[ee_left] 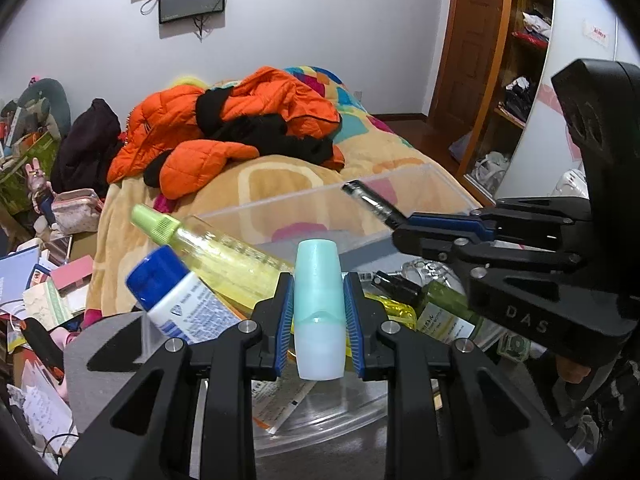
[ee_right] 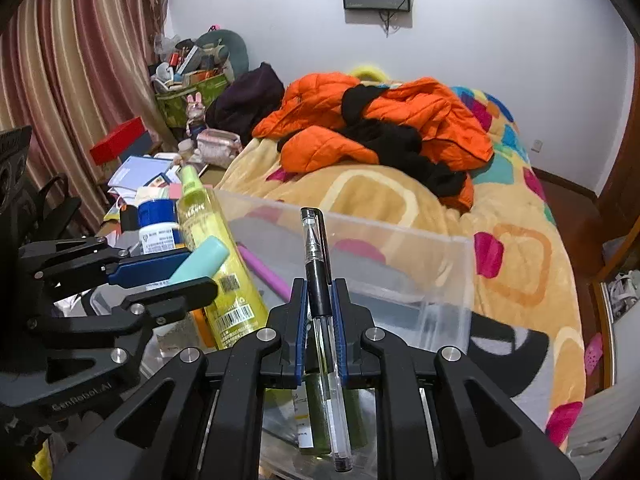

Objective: Organize objects
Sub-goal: 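Drop the mint stick into the bin with the left gripper while the right releases the black pen inside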

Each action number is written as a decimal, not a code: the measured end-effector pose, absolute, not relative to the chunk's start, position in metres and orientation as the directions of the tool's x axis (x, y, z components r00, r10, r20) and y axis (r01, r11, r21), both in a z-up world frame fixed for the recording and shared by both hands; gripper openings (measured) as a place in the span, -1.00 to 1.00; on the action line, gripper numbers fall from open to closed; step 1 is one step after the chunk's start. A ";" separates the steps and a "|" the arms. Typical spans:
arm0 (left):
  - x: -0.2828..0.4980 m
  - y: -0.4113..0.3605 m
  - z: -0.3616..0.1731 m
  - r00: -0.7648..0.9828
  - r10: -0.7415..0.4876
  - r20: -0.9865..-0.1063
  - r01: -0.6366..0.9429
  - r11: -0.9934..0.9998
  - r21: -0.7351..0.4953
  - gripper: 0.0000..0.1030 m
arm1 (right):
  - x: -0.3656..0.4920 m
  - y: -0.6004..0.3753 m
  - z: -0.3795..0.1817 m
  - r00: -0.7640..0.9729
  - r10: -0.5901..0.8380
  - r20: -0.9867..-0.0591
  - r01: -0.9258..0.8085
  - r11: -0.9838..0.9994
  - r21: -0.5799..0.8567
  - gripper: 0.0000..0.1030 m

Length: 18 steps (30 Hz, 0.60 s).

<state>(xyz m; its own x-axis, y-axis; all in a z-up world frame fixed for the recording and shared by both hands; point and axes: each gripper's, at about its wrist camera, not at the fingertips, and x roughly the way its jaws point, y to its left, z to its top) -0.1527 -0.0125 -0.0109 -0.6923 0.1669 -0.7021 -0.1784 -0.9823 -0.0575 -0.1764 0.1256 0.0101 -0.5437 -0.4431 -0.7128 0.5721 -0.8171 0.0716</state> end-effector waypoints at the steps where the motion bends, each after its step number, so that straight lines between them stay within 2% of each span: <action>1: -0.153 -0.012 -0.013 -0.690 0.169 -0.704 -0.182 -0.982 -0.058 -0.53 | -0.177 0.125 0.009 -0.540 -0.442 -0.716 0.575 -0.815 0.070 -0.79; 18: -0.150 -0.012 -0.022 -0.677 0.177 -0.714 -0.181 -0.981 -0.071 -0.52 | -0.179 0.117 -0.021 -0.486 -0.394 -0.780 0.571 -0.819 0.058 -0.78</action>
<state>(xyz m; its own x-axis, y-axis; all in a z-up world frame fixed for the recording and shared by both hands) -0.1501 -0.0124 -0.0216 -0.6771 0.1765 -0.7144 -0.1808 -0.9810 -0.0710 -0.1795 0.1168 -0.0209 -0.4855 -0.3938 -0.7805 0.5709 -0.8190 0.0581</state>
